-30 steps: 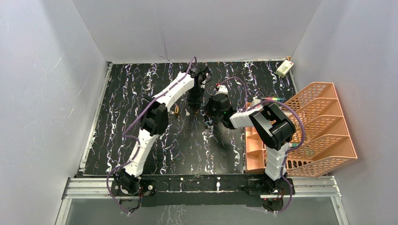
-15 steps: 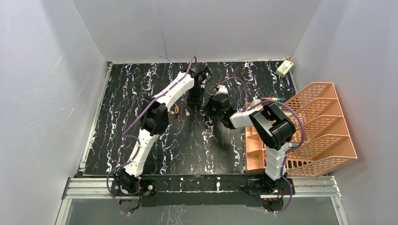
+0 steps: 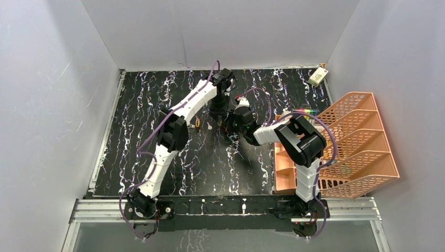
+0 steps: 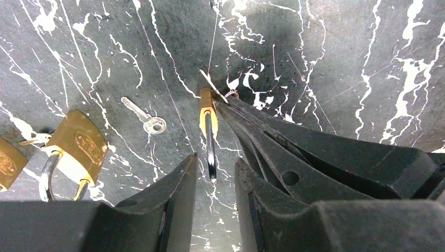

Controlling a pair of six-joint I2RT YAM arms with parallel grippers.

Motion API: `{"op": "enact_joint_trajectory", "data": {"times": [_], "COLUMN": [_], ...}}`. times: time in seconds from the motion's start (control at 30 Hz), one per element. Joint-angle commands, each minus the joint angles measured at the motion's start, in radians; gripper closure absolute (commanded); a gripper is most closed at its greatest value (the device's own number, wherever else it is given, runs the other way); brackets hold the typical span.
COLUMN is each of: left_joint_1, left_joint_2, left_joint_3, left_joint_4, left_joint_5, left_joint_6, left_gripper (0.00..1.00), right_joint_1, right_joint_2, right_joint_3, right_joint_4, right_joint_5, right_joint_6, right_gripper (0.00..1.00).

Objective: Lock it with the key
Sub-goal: Place the lock at the center of the board.

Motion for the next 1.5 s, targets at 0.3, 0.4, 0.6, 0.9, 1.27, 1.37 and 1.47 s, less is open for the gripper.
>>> {"op": "enact_joint_trajectory", "data": {"times": [0.3, 0.4, 0.6, 0.9, 1.27, 1.37, 1.47], "left_joint_1": [0.031, 0.039, 0.052, 0.057, 0.058, 0.058, 0.058], "left_joint_2": [-0.089, -0.098, -0.135, -0.197, -0.218, -0.220, -0.221], "left_joint_3": [0.038, 0.034, 0.019, -0.028, -0.031, -0.033, -0.035], "left_joint_4": [-0.019, -0.018, 0.005, 0.046, 0.057, 0.059, 0.063], "left_joint_5": [-0.094, -0.110, -0.129, -0.133, -0.121, -0.116, -0.111], "left_joint_6": [-0.015, -0.012, -0.010, -0.004, -0.002, -0.003, -0.004], "left_gripper": [0.66, 0.66, 0.66, 0.66, 0.65, 0.65, 0.65], "right_joint_1": [0.006, 0.006, 0.002, -0.008, -0.010, -0.009, -0.003], "right_joint_2": [0.051, 0.049, 0.022, 0.003, 0.004, 0.005, -0.001], "right_joint_3": [0.066, 0.059, 0.019, -0.010, -0.017, -0.018, -0.026], "right_joint_4": [0.015, 0.016, 0.016, 0.021, 0.027, 0.027, 0.028], "right_joint_5": [-0.022, -0.013, 0.032, 0.049, 0.014, 0.002, -0.001], "right_joint_6": [0.002, 0.001, 0.011, 0.024, 0.035, 0.039, 0.040], "right_gripper": [1.00, 1.00, 1.00, 1.00, 1.00, 1.00, 1.00]}}
